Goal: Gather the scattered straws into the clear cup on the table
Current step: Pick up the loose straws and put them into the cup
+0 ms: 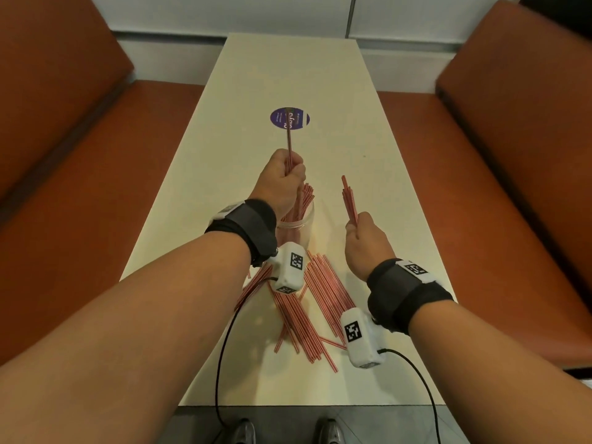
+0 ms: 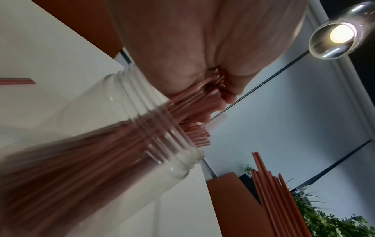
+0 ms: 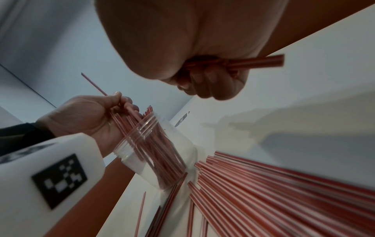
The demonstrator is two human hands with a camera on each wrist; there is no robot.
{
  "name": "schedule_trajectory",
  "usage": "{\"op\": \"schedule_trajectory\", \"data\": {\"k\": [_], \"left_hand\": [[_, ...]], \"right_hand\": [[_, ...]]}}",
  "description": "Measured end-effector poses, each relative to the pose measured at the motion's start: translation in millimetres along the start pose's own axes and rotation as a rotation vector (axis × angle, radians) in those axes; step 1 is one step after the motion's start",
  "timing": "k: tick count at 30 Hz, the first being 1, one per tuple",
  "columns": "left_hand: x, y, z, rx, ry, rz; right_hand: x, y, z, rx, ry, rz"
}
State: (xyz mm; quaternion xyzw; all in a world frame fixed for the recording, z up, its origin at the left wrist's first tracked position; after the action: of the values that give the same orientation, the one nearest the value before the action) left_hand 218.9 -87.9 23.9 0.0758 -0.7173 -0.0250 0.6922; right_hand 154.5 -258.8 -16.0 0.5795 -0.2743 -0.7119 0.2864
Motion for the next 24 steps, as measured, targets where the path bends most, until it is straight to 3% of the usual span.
{"op": "schedule_trajectory", "data": {"k": [12,17,21,24], "left_hand": [[21,20,0,-0.038,-0.065,-0.146],[15,46,11,0.12,-0.084,-0.287],[-26,40,23,-0.19,0.106,-0.479],[-43,35,27,-0.247,0.153,-0.557]], "right_hand": [[-9,-8,0,0.0,0.04,-0.033],[-19,1,-4,0.04,0.083,-0.092],[-42,17,-19,0.081,0.111,-0.304],[-84,16,-31,-0.03,0.214,-0.661]]}}
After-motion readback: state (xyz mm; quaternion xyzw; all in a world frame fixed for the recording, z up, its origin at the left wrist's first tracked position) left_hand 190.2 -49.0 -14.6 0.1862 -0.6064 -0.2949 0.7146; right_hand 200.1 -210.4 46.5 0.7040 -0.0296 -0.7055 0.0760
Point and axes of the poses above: each hand's wrist, its own z-axis away from the middle knuckle, its own y-axis out of the back of the hand, x = y × z, the point moved 7 cm from there along -z, towards the middle knuckle
